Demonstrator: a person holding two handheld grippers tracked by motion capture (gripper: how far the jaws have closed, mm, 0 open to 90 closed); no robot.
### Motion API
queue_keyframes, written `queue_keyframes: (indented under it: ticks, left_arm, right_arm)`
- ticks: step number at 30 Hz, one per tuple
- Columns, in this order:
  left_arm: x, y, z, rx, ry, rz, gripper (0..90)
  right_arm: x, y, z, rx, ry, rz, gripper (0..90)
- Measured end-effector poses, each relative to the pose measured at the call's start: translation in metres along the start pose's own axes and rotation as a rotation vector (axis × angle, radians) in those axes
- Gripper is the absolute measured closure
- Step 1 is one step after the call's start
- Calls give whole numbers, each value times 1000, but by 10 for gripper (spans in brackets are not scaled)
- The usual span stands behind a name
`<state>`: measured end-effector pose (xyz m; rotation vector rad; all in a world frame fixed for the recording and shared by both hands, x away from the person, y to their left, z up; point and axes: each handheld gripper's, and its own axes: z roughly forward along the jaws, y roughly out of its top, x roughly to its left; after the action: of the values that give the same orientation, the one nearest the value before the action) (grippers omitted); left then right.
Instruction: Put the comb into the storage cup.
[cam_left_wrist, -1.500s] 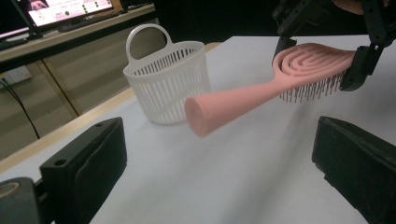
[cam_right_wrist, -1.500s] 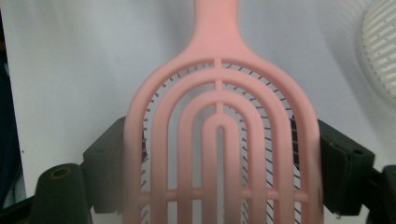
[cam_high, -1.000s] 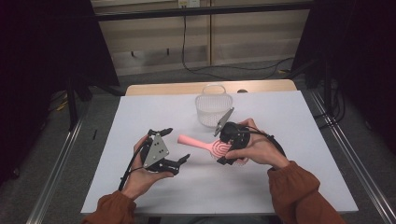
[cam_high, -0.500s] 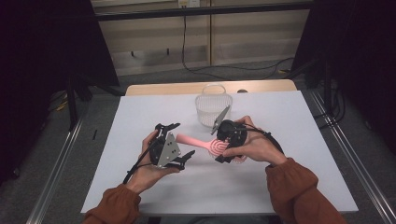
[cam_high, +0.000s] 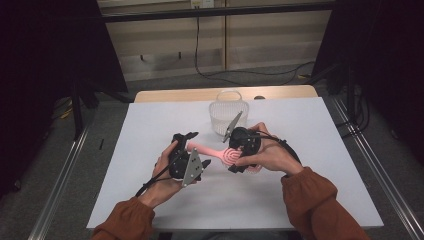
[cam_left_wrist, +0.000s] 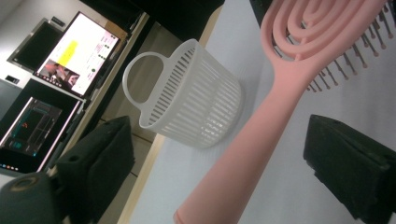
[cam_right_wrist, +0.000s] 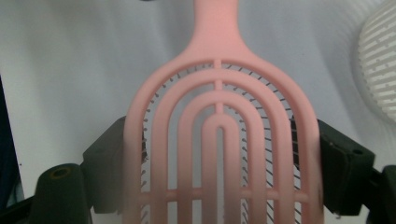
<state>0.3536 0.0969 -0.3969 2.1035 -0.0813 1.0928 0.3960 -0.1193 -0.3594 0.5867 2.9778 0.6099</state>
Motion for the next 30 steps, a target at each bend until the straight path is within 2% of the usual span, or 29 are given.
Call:
queue_keyframes:
  ticks: [1,2,5,7,11,14,16,18,21,23,26,27,30]
  left_arm:
    - [0,0,1,2,2,5,102]
    - [-1,1,2,10,10,27,103]
    - [-1,2,4,22,56,109,130]
    - [-2,1,6,26,66,103,133]
    - [-7,2,8,39,67,131,145]
    - [-12,3,10,54,75,178,170]
    - [-15,4,11,68,69,188,192]
    - [-19,5,12,72,73,217,211]
    - [-23,6,13,77,81,231,239]
    - [-24,7,14,80,74,220,264]
    - [-26,7,15,91,63,237,309]
    - [-26,6,16,97,52,227,348]
    - [-26,5,18,101,58,230,372]
  right_arm:
    - [1,1,0,-1,0,6,192]
    - [1,1,0,1,-3,10,192]
    - [0,2,0,-4,-7,17,192]
    - [0,3,0,-2,-11,14,192]
    - [0,4,1,-7,-11,21,192]
    - [-1,5,1,-9,-4,24,192]
    - [-1,6,2,-8,-7,32,192]
    - [-1,7,2,-5,1,38,192]
    - [2,10,3,-5,-2,29,192]
    - [1,11,4,-6,5,37,192]
    - [1,12,5,-3,6,37,192]
    - [1,12,5,0,6,34,192]
    - [1,13,6,-2,6,34,192]
